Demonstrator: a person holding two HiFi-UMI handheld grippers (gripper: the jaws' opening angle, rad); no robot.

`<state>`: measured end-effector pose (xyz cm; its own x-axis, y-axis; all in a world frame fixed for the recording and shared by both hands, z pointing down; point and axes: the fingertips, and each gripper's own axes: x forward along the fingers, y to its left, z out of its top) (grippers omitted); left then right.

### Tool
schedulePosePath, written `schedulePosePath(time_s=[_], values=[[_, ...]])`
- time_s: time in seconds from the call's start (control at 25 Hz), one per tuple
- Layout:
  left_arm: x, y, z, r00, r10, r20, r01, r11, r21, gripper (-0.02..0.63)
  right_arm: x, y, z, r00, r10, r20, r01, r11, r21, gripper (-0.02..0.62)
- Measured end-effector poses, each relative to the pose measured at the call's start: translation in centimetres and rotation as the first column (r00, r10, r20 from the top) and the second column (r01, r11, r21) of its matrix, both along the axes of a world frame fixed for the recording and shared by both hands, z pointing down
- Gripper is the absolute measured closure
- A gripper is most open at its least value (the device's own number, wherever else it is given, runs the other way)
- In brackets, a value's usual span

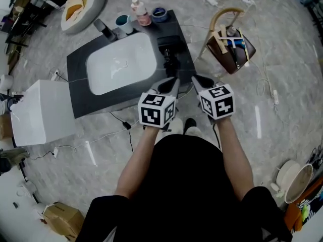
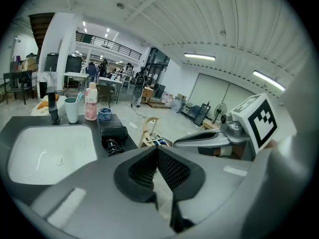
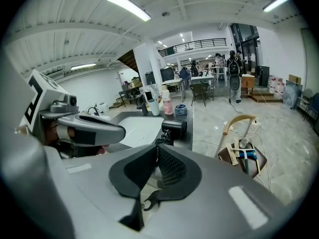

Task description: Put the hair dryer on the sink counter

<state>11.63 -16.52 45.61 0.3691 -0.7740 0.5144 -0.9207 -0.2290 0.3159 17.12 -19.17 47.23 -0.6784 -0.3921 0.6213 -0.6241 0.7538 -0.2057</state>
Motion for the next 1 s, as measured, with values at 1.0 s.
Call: schedulePosePath(time_s=[1.0], values=[[4.0, 5.1, -4.6, 0.998, -0.068, 0.01, 0.067, 0.994, 0.087, 0.607, 6.6, 5.1, -7.0, 0.992, -0.047, 0.113, 0.036, 0.994, 0.098, 0.586]])
